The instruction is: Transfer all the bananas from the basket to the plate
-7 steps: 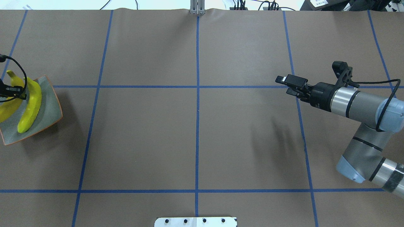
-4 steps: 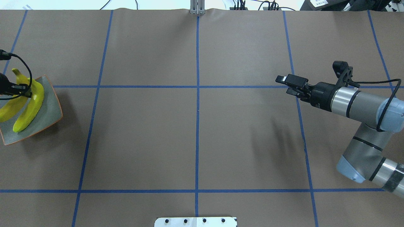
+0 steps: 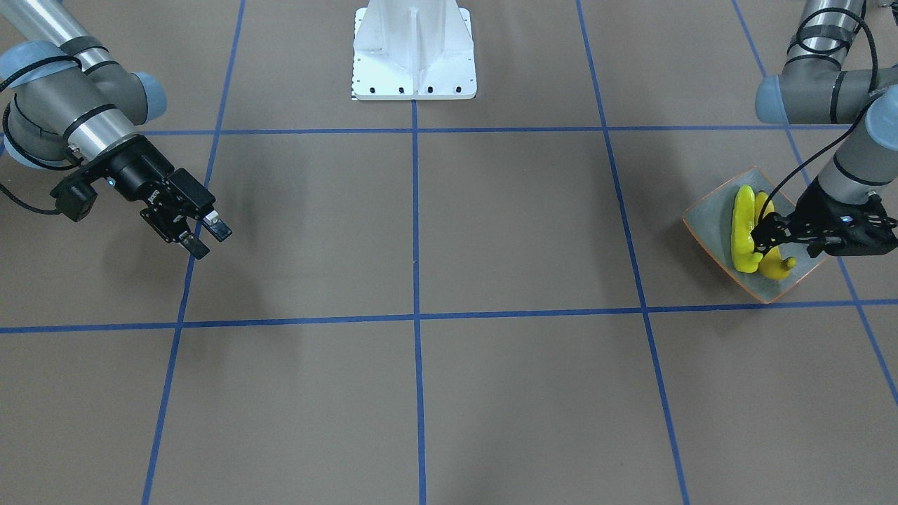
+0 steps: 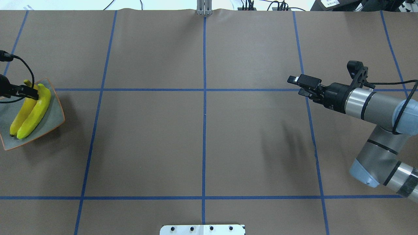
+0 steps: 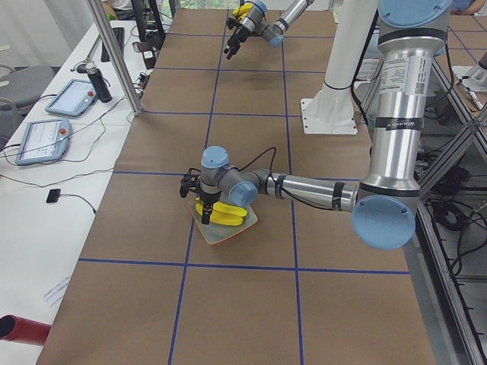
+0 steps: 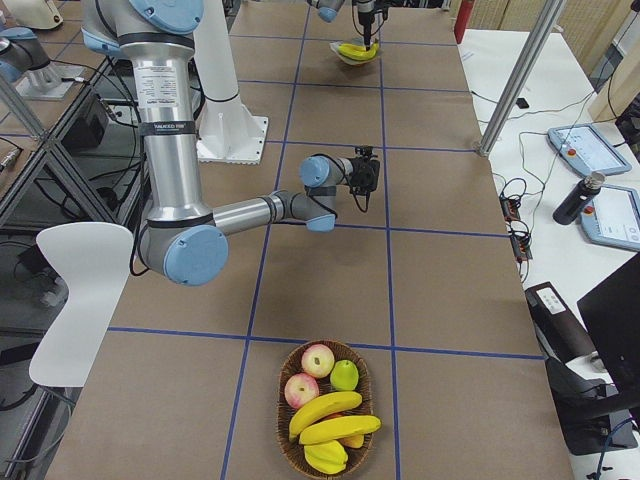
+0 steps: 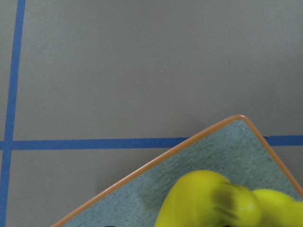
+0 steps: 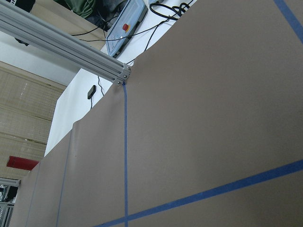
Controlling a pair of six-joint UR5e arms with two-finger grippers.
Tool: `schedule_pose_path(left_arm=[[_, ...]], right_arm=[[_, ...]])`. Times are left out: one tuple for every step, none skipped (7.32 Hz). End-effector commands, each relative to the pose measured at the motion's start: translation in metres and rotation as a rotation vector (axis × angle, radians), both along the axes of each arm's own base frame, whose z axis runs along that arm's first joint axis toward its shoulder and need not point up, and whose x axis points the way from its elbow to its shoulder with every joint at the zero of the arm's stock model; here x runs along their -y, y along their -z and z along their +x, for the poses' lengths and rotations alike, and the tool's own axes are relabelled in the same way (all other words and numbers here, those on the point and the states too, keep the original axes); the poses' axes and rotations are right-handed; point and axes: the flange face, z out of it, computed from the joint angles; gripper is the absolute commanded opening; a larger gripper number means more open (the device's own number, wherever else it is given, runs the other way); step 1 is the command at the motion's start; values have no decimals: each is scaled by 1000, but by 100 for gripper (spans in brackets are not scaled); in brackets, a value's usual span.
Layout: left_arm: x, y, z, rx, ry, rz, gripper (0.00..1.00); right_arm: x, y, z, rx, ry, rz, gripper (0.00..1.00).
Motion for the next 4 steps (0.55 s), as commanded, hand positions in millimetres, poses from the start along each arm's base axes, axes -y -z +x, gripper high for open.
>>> schedule_pose_path(left_arm=[[1, 16, -1, -36, -29, 21, 100], [-3, 36, -3, -74, -48, 11, 100], [-11, 57, -7, -75, -48, 12, 100], [-19, 74, -12, -78, -47, 18, 100]], right_arm=[[12, -5, 33, -8, 34, -6, 100], [23, -15, 74, -21, 65, -21, 100], [30, -25, 107, -32, 85, -37, 100], [36, -30, 132, -35, 88, -48, 100]])
